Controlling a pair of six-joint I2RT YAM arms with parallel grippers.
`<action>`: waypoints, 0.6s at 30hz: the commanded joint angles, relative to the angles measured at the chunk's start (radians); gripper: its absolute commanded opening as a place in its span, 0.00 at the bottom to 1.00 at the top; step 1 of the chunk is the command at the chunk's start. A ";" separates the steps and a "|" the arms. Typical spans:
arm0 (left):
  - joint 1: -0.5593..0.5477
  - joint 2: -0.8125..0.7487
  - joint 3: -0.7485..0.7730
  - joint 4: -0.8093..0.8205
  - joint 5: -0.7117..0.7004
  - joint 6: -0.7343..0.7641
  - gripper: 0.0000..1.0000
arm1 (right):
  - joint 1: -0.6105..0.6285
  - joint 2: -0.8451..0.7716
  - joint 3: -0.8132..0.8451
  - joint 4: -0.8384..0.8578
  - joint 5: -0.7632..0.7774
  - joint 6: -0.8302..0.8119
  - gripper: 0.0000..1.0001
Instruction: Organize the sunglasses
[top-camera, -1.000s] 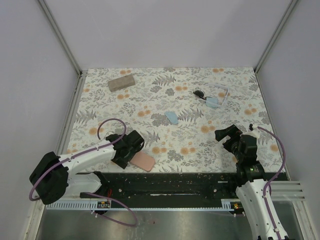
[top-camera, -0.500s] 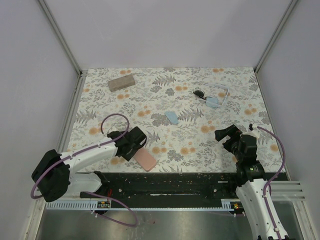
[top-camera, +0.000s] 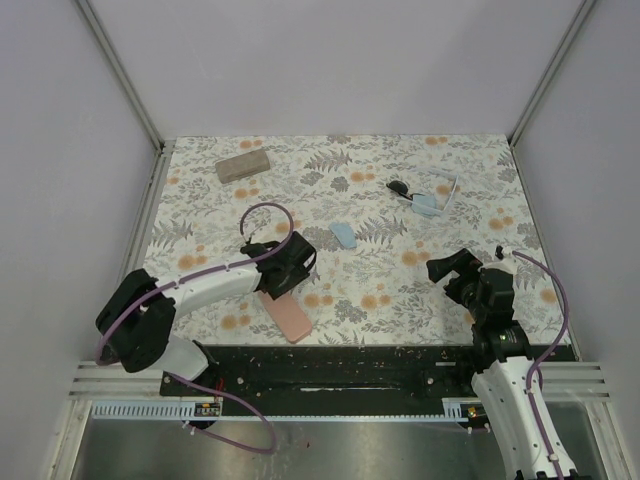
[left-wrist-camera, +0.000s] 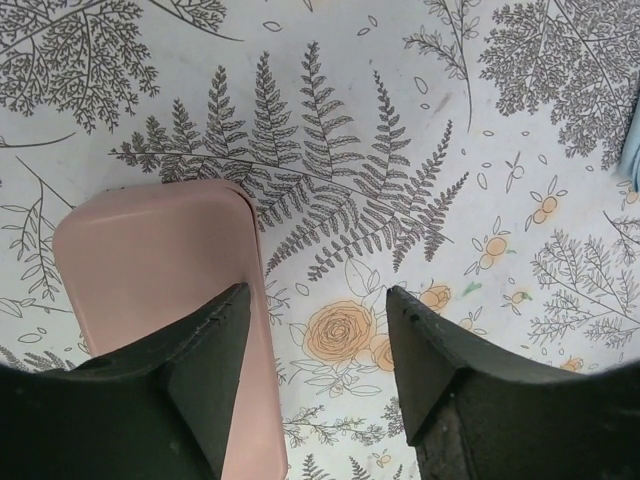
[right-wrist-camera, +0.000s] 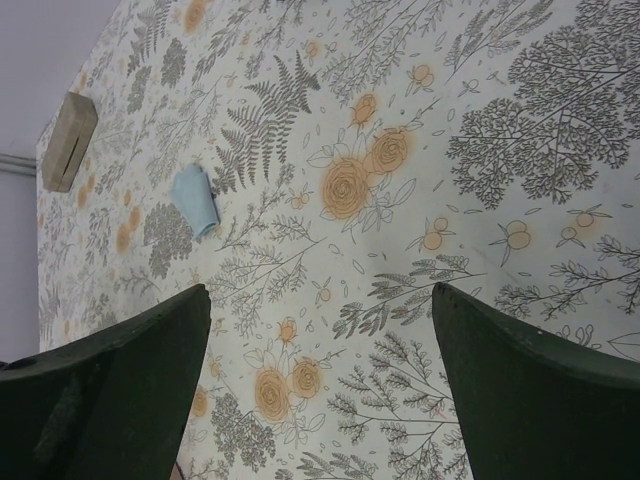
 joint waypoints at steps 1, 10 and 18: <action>-0.004 -0.042 0.062 0.040 -0.017 0.119 0.63 | -0.003 0.012 0.009 0.089 -0.105 -0.048 0.99; 0.217 -0.489 -0.143 0.133 0.036 0.302 0.93 | 0.110 0.403 0.079 0.351 -0.368 -0.163 0.91; 0.520 -0.761 -0.165 0.085 0.165 0.579 0.99 | 0.659 0.851 0.384 0.323 -0.121 -0.222 0.91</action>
